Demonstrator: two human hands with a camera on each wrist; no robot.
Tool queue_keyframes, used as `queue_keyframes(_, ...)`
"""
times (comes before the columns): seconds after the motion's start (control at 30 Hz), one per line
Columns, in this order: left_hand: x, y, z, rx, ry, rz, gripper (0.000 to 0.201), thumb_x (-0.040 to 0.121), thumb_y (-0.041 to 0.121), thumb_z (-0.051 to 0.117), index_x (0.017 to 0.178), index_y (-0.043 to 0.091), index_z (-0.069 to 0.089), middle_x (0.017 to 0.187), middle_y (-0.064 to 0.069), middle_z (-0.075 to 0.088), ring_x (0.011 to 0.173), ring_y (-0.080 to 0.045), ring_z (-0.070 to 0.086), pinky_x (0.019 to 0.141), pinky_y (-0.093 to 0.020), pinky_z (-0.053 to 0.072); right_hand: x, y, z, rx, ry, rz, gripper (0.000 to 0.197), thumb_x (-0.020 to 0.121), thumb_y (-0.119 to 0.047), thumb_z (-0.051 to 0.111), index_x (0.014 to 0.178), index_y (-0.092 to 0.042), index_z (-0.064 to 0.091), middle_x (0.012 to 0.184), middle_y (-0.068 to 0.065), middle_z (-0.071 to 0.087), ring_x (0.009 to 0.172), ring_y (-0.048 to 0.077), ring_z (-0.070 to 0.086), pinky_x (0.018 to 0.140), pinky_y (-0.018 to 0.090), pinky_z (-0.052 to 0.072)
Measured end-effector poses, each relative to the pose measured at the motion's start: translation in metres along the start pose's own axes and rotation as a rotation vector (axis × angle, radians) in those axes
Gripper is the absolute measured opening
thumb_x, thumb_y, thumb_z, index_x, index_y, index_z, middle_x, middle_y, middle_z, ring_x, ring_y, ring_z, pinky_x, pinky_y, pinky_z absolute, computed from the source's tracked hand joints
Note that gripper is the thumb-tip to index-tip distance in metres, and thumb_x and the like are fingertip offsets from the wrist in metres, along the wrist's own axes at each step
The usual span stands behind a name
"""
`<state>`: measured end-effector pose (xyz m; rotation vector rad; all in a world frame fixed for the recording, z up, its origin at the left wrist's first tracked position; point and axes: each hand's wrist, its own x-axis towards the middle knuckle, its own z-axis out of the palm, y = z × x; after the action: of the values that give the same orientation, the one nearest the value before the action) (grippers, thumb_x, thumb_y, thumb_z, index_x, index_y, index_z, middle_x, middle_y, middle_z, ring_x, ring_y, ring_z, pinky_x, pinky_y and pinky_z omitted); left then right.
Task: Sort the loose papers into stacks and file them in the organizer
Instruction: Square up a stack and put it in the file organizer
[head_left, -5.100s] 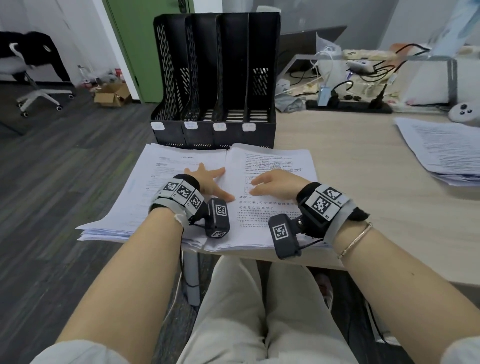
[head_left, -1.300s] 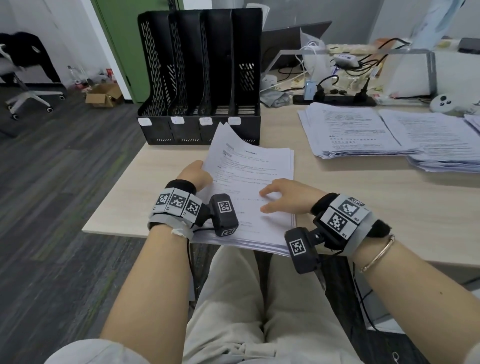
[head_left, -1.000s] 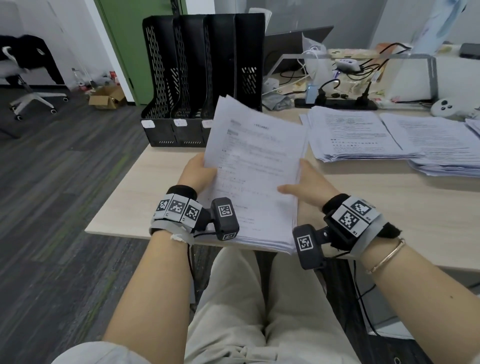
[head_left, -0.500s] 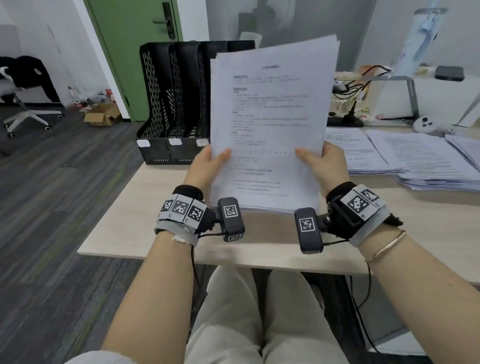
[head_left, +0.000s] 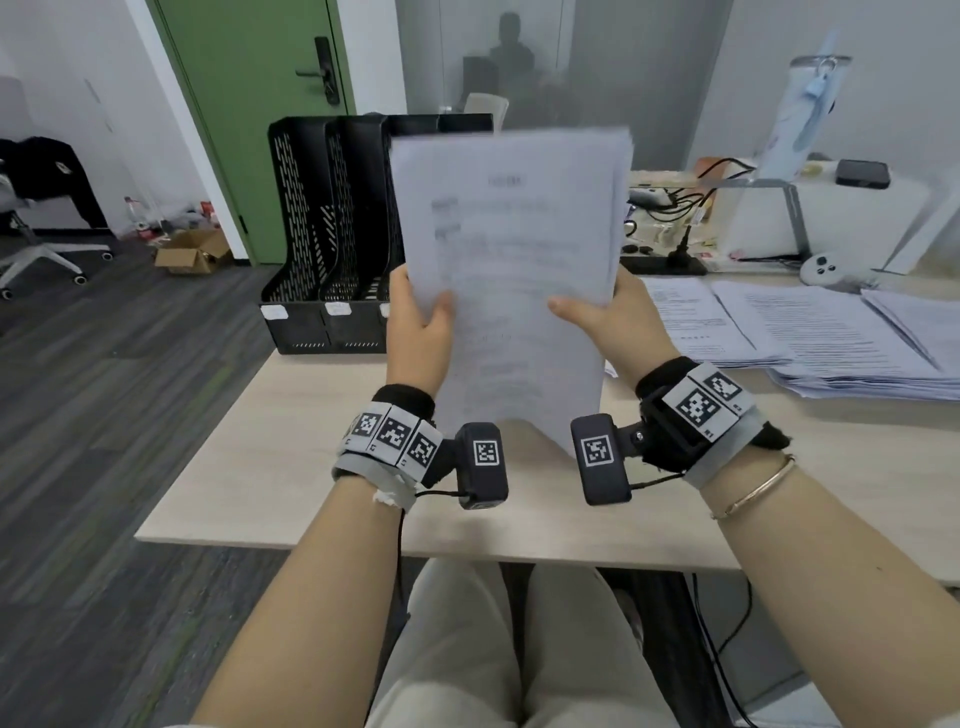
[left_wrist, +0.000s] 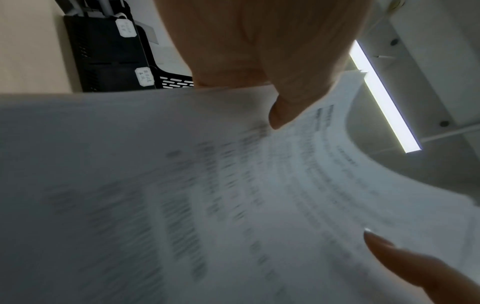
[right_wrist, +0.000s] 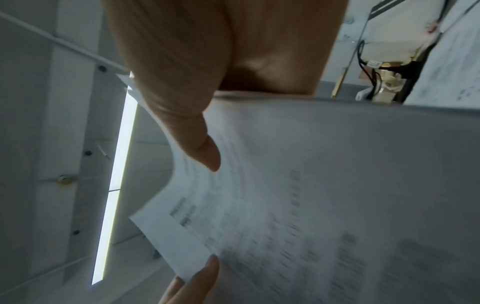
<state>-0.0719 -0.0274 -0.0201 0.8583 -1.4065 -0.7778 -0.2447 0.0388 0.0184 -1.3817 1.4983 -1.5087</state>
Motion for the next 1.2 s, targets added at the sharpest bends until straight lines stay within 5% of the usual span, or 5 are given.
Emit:
queue_keyframes(0.23,0.008,0.014,0.008,-0.061,0.031,0.012,0.019,0.096,0.014,0.05,0.114,0.014,0.043,0.108,0.007,0.058,0.099,-0.005,0.059,0.085,-0.02,0.051,0.005,-0.009,-0.006,0.06,0.015,-0.064,0.021,0.089,-0.006,0.061,0.109,-0.011,0.06,0.104,0.003,0.066,0.09,0.013,0.065,0.081,0.027,0.055)
queue_keyframes(0.37,0.002,-0.003,0.014,0.053,-0.068,-0.137,0.025,0.096,0.011,0.048,0.12,0.008,0.042,0.108,0.006,0.056,0.102,-0.012,0.058,0.092,-0.031,0.049,0.0,0.015,-0.004,-0.176,-0.213,0.137,0.039,0.086,0.004,0.057,0.123,-0.008,0.055,0.119,0.009,0.062,0.106,0.02,0.059,0.093,0.034,0.048)
queue_keyframes(0.5,-0.005,-0.016,0.017,0.085,-0.033,-0.155,0.022,0.094,0.001,0.042,0.114,0.009,0.045,0.104,0.004,0.058,0.105,-0.018,0.058,0.09,-0.034,0.05,-0.008,0.026,-0.005,-0.271,-0.157,0.137,0.034,0.086,0.012,0.044,0.114,0.001,0.06,0.105,0.01,0.061,0.093,0.018,0.054,0.066,0.015,0.044)
queue_keyframes(0.73,-0.013,-0.03,0.014,0.138,-0.112,-0.255,0.047,0.083,-0.009,0.044,0.126,0.008,0.036,0.11,0.002,0.052,0.108,-0.015,0.051,0.085,-0.026,0.041,-0.01,0.044,-0.009,-0.527,-0.369,0.32,0.04,0.081,0.006,0.051,0.118,-0.006,0.056,0.113,0.014,0.063,0.102,0.031,0.061,0.083,0.047,0.056)
queue_keyframes(1.2,-0.018,-0.031,0.022,0.084,-0.07,-0.181,0.043,0.081,-0.012,0.042,0.118,0.011,0.038,0.104,0.001,0.057,0.102,-0.018,0.057,0.084,-0.029,0.052,-0.005,0.04,-0.015,-0.467,-0.167,0.123,0.028,0.079,0.006,0.054,0.105,0.003,0.062,0.099,0.015,0.064,0.094,0.028,0.06,0.078,0.033,0.048)
